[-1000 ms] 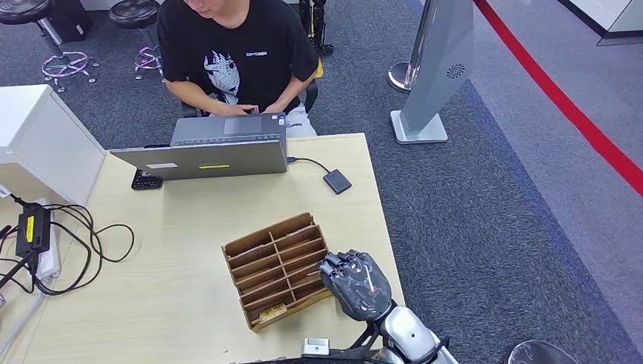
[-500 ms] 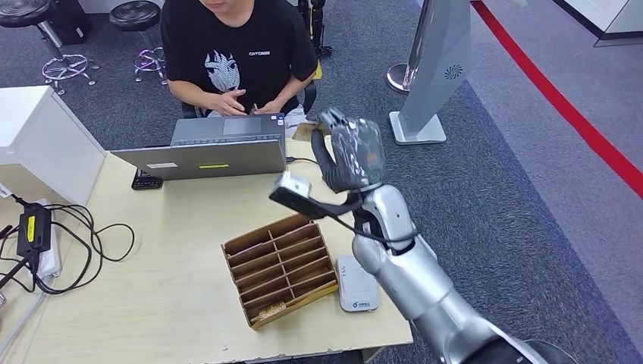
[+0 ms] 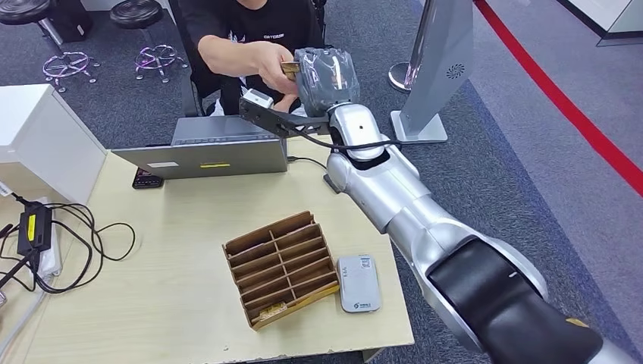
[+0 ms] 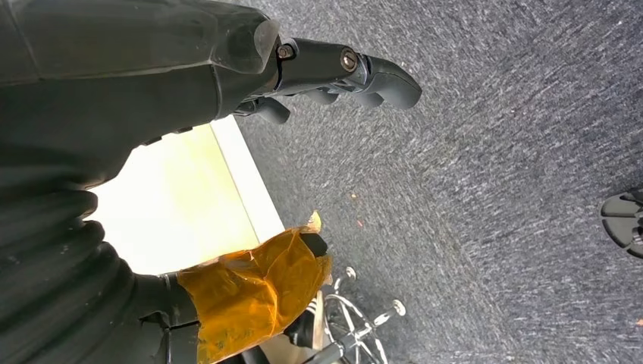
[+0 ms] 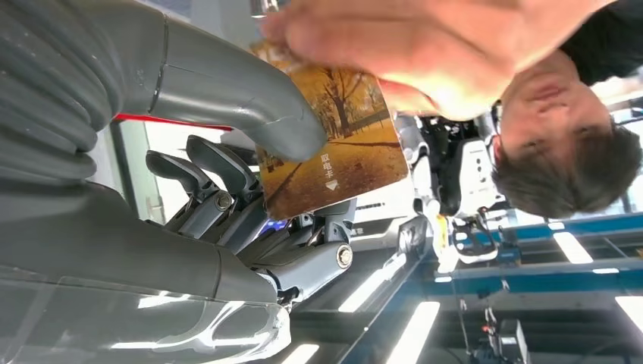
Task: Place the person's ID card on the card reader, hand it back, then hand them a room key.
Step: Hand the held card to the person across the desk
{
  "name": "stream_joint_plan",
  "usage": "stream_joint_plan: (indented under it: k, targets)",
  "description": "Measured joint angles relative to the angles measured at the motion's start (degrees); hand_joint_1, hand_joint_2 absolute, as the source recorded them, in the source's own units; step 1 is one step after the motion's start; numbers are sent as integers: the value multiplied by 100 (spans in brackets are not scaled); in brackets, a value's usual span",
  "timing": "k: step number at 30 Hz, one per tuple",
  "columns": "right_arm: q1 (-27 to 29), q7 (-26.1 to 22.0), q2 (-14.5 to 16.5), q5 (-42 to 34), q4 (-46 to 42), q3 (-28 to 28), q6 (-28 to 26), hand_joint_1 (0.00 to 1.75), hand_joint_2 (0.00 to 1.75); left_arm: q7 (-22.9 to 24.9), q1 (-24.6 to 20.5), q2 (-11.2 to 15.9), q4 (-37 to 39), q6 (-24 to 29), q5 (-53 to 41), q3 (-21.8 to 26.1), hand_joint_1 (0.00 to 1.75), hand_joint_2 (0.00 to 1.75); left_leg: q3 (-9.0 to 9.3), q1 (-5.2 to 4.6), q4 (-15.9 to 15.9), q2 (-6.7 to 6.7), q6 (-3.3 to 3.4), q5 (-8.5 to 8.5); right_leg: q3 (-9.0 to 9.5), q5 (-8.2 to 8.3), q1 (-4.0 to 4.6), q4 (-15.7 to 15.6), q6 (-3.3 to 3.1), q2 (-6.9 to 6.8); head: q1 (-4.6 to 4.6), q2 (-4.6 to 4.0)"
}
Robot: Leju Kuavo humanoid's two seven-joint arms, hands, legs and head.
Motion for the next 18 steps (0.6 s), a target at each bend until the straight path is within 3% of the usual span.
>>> stream_joint_plan:
  k: [6,10,18]
  targets:
    - [-58,0,58,15,292,80,28,174,175,0,-11,-3,1,-8,0,-79,0,175,-1,0,0,-1,0,1,-2,0,0,1,0,0,-1,0]
    - [-60,-104,91,-86,380,98,49,6,175,0,-13,-3,1,-8,0,-86,0,175,-5,0,0,-3,0,0,-2,0,0,0,0,-1,1,0]
    - [101,-1270,87,-1993,412,-590,756,0,175,-77,42,6,1,38,27,-81,0,175,-5,0,0,0,1,-1,-8,0,0,-5,0,-1,0,0]
